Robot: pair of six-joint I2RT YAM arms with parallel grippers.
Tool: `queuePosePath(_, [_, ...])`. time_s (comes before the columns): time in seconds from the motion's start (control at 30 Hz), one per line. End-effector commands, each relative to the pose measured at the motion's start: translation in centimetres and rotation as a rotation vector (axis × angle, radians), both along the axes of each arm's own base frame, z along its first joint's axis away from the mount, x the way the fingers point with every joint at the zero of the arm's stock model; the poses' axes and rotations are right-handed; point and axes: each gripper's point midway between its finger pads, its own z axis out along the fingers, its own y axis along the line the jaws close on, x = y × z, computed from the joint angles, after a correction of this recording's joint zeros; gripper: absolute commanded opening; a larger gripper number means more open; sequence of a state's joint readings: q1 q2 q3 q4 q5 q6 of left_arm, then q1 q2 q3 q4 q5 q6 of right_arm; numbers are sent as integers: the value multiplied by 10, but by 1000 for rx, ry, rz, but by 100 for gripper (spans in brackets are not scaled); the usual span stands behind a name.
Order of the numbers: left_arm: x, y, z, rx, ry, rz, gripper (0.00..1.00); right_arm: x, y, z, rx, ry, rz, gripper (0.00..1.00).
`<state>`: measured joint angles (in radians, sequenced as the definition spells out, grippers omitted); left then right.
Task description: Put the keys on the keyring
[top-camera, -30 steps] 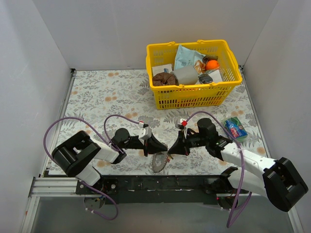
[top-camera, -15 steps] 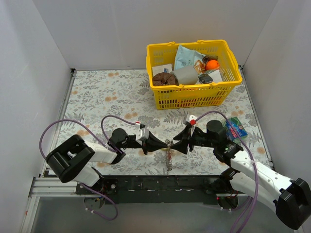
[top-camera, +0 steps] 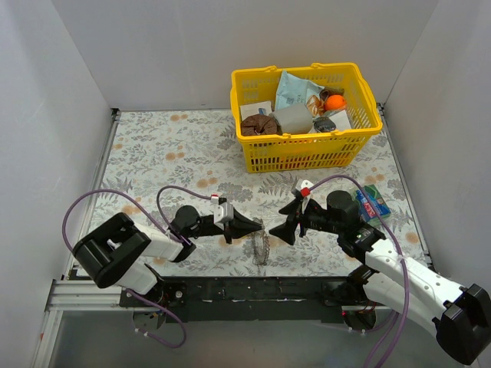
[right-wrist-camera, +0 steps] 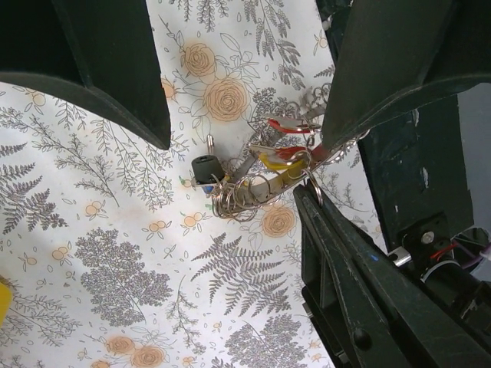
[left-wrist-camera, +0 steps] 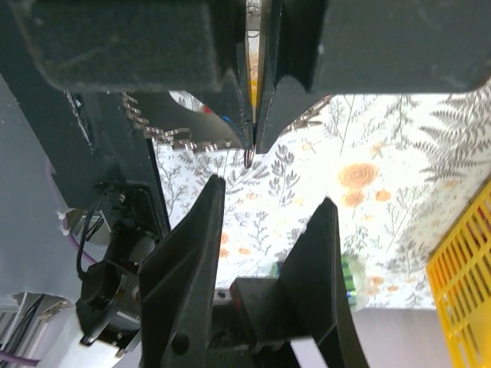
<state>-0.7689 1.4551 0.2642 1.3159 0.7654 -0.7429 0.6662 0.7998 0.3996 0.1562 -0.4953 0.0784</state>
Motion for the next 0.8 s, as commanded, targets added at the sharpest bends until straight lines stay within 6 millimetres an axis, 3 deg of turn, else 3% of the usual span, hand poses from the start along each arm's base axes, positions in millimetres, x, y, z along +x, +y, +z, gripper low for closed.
queuePosePath(0.0, [9, 6, 7, -43, -25, 73, 0, 4, 1, 6, 4, -28, -14, 87])
queuePosePath(0.17, [15, -6, 19, -49, -61, 36, 0, 8, -2, 8, 3, -40, -44, 87])
queuePosePath(0.33, [32, -29, 37, -78, -99, 2, 0, 13, -9, 23, 24, -84, -99, 88])
queuePosePath(0.47, [39, -37, 37, -97, -92, -6, 0, 14, -15, 30, 34, -106, -133, 89])
queuePosePath(0.63, [41, -37, 1, -26, 11, 9, 0, 15, -17, 28, 26, -103, -143, 90])
queuePosePath(0.77, [32, -23, -28, 32, 107, 46, 1, 15, -17, 27, 25, -102, -144, 90])
